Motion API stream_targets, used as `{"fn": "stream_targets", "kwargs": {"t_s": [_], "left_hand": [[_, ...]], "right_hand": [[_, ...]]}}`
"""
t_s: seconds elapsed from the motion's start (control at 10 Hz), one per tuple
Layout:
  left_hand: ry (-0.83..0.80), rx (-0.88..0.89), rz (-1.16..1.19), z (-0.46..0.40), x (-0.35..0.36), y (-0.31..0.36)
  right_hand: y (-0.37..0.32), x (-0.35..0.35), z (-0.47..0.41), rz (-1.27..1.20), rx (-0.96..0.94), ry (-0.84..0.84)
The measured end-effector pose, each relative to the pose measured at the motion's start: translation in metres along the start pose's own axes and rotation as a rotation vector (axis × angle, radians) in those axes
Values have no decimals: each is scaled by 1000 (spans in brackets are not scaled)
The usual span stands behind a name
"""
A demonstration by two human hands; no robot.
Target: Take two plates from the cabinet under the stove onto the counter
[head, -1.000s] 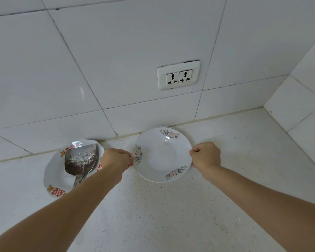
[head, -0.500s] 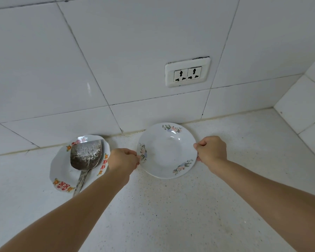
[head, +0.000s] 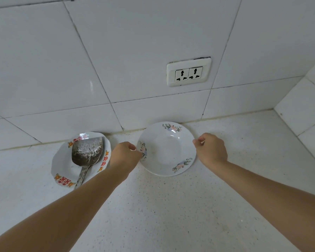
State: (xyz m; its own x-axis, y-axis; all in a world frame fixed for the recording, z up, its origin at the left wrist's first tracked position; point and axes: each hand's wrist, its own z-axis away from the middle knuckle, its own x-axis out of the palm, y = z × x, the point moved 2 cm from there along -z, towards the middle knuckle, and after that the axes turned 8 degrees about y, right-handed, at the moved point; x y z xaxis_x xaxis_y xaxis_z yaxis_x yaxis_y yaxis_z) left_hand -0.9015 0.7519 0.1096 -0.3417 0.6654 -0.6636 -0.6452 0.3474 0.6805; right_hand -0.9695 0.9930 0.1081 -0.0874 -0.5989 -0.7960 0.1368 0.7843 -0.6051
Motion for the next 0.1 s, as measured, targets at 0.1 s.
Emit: {"fn": "stream_targets", "kwargs": {"t_s": [0.1], "left_hand": [[8,172,-126,6,-3,14]], "right_hand": [[-10,-8,4,73,-154,-17]]}}
